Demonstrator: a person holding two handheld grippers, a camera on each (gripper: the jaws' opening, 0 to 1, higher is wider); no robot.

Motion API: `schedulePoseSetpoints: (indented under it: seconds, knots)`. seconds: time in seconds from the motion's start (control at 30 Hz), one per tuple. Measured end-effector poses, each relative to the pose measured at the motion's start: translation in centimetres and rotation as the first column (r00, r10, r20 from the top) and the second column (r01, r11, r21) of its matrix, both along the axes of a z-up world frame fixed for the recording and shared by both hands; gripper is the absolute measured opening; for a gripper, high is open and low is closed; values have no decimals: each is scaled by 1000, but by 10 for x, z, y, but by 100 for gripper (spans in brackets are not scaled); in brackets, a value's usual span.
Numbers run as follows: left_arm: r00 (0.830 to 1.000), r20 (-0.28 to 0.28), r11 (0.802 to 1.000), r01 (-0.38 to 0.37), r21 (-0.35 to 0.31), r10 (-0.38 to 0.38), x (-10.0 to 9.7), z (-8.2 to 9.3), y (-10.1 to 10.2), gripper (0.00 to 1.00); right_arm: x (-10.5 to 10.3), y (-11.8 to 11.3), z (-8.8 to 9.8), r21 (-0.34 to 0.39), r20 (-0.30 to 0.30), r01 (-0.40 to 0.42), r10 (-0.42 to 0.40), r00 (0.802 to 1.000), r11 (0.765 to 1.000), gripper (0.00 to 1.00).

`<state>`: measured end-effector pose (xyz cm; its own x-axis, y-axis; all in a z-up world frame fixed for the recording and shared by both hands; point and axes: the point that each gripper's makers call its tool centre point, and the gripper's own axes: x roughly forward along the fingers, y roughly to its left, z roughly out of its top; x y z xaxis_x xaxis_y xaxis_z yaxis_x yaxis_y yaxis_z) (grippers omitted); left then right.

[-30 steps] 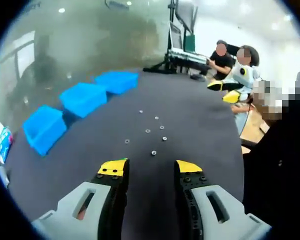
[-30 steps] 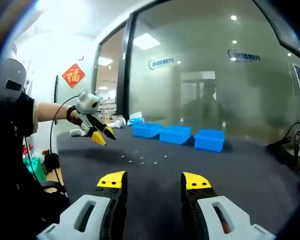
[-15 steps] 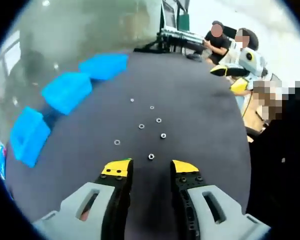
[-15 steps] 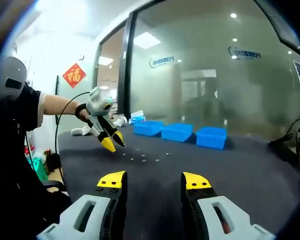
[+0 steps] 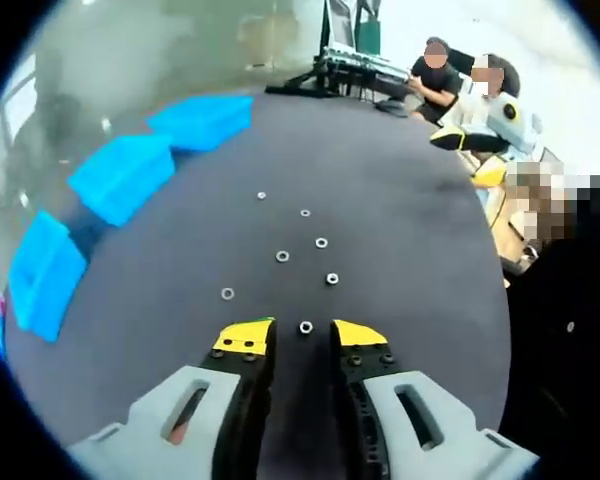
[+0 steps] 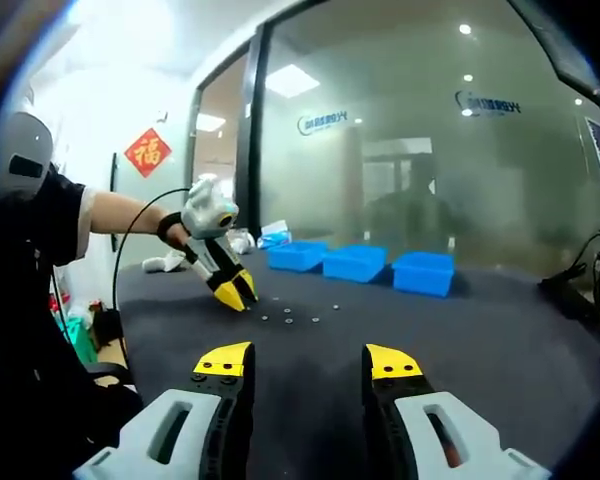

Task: Sort the screws, nuts, and washers into the corresponding bins

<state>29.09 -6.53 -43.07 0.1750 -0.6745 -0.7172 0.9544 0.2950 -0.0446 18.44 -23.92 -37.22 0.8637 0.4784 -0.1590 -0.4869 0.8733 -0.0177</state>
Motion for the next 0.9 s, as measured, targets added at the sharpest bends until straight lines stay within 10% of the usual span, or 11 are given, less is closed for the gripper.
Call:
schedulePoseSetpoints:
  seconds: [0.9]
  knots:
    - [1000, 11, 1000, 24, -20, -24, -4, -7, 1, 6, -1, 9, -1, -3, -2, -13, 13, 1000, 1000, 39]
